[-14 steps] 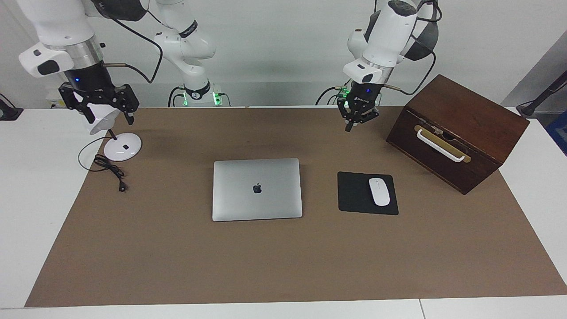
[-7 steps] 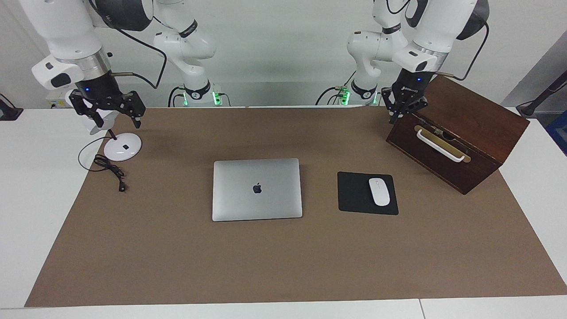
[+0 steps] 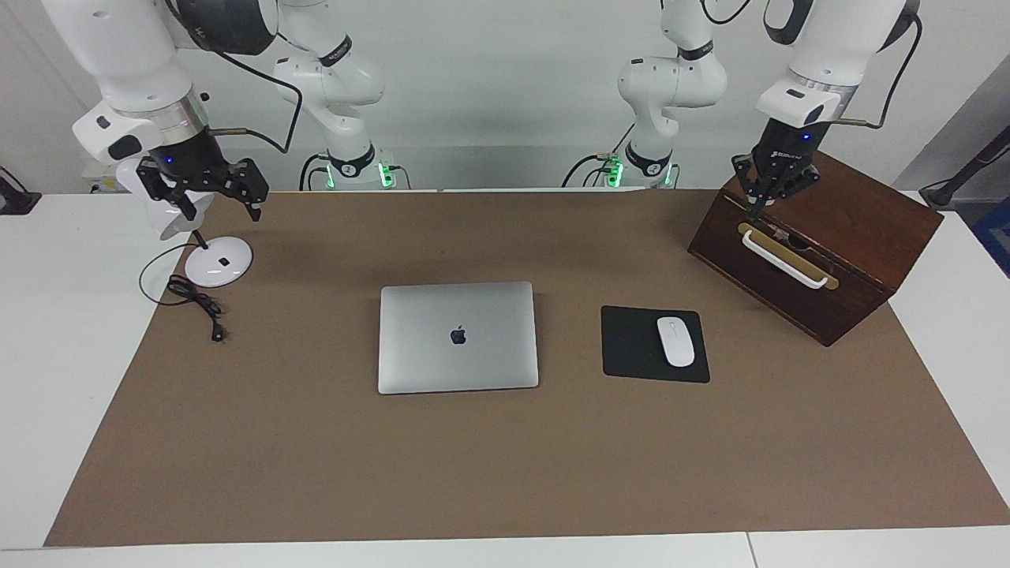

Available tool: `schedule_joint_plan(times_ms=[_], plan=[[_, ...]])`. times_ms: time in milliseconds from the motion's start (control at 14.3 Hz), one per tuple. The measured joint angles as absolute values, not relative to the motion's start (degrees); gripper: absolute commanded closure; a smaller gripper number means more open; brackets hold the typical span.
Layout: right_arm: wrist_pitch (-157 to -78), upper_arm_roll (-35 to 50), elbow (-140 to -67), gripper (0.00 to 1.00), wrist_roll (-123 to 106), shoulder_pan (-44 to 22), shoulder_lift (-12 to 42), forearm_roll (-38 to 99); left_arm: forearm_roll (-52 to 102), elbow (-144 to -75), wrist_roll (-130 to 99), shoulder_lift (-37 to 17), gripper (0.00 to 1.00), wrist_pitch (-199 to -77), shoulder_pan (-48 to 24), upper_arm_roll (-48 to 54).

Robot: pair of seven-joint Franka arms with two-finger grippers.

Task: Close laptop with both arms

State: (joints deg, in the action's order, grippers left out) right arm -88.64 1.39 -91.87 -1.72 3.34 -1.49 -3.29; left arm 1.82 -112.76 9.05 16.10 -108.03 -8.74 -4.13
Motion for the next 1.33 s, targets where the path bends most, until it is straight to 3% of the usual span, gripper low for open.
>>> schedule_joint_plan(times_ms=[840,1329], plan=[[-88.35,1.38,-93.55,0.00,-1.73,3.34,-1.78,-3.28,0.18,-109.38,9.44,15.46,0.00,-103.12,-1.86,-4.13],[-88.37,1.37,-93.65,0.00,-1.73,3.34,-1.78,-3.28,0.19,-103.95,5.25,12.22,0.00,-99.69,-2.98,-3.41]])
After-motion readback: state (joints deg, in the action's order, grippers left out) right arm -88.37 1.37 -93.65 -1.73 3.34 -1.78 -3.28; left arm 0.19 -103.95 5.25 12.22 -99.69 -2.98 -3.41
